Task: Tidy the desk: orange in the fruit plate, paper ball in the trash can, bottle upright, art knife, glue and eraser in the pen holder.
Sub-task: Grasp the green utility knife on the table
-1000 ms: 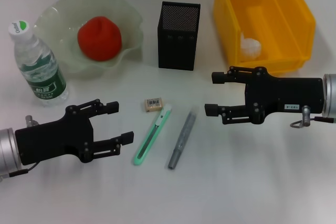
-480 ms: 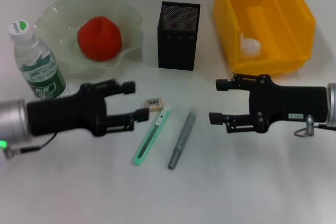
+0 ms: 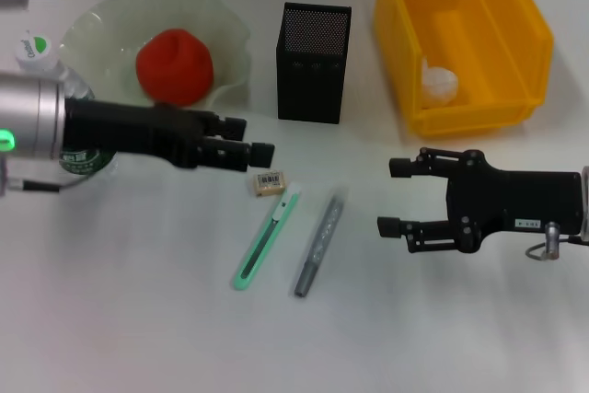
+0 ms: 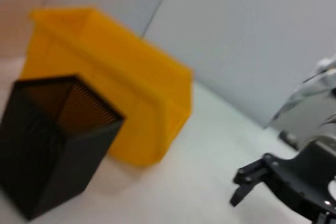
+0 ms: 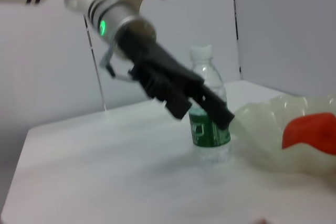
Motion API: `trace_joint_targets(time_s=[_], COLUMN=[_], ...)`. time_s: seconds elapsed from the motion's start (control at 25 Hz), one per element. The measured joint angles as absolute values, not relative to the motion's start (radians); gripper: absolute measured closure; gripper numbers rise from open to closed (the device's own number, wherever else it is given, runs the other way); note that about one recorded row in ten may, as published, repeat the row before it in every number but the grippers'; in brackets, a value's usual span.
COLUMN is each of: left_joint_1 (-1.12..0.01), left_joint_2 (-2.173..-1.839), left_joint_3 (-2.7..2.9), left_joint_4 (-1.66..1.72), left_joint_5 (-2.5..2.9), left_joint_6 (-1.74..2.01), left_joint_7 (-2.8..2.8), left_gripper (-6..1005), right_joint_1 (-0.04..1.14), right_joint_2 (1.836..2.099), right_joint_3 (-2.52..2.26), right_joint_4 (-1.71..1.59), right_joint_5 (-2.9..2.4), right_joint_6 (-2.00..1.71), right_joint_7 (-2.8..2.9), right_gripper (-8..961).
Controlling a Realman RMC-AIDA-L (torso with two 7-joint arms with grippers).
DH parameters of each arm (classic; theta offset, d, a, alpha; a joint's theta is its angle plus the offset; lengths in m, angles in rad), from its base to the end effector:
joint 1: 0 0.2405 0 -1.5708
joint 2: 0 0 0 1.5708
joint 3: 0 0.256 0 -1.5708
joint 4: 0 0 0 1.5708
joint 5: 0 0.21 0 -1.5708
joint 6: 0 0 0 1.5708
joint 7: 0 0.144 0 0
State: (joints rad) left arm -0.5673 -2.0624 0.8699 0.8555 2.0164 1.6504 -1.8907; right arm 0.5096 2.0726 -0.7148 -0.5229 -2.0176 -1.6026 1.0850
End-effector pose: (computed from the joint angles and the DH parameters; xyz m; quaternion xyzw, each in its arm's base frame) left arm -0.2207 0.3388 0.0110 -0.9283 -0.3206 -0.1869 0.0257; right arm 0.2722 0.3010 -0.0255 -0.9583 0.1228 0.2394 0.0965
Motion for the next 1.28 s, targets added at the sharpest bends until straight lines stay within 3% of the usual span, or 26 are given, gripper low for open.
trace_joint_targets(time_s=[0.44,0.8,1.28], left_joint_1=[-0.724,-0.885,-0.975], left_joint_2=[-2.068,-2.078,-2.080], left_joint_3=[1.004,1.161,1.267], left_joint_4=[1.200,1.221,1.112], left_joint_5=[2.317,2.458,2.515], left_joint_6=[1.755,1.785,1.742], left_joint_7=[-2.547,-2.822,-2.877], left_gripper=[201,200,200], right_joint_1=[0.507,0.501,0.491], right_joint_2=[2.073,2.075,2.075], right_joint_3=[-0.715,-0.715,-0.713], right_joint_4=[-0.536,-0.536,-0.536], right_joint_5=[-2.068,-2.090,-2.090], right_joint_6=[-1.557,-1.534,-1.519], right_joint_7=[1.084,1.070,1.054], right_gripper=[137,137,137])
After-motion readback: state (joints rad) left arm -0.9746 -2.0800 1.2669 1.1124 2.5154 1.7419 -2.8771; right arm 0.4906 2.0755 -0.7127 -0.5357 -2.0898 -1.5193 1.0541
